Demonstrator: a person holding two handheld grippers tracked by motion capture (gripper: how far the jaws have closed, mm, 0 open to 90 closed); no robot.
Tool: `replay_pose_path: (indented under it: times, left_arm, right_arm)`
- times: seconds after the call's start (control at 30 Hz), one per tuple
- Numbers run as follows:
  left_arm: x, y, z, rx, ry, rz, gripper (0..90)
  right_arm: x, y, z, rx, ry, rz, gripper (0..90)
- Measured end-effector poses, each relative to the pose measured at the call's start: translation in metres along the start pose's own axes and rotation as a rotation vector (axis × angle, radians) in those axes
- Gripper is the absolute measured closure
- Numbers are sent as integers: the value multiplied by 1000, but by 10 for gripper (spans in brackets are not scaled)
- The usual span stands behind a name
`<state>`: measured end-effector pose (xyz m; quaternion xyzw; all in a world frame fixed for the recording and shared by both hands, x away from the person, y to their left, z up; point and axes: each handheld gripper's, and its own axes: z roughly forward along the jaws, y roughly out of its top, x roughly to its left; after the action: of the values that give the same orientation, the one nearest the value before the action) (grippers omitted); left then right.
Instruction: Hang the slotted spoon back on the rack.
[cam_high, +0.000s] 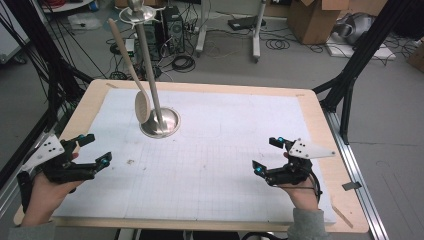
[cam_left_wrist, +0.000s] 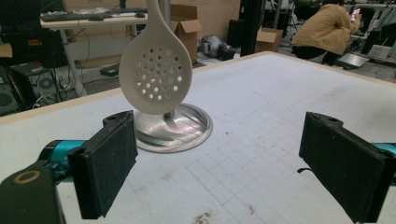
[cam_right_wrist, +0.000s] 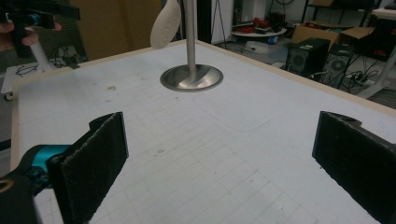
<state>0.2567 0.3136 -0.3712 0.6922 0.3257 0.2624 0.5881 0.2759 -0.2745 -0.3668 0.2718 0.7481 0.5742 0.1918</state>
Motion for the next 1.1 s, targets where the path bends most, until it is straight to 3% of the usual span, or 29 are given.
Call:
replay_pose_path:
  times: [0.5,0.77,1.1]
  left_arm:
    - [1,-5,-35,-36,66,-15,119]
    - [10,-13,-41,-27,101,-35,119]
    - [18,-22,-49,-15,154,-56,119]
  right_arm:
    - [-10,0,-19,-64,-38,32,24]
    - [-21,-8,-33,-78,-47,54,23]
    - [-38,-23,-54,-109,-98,114,23]
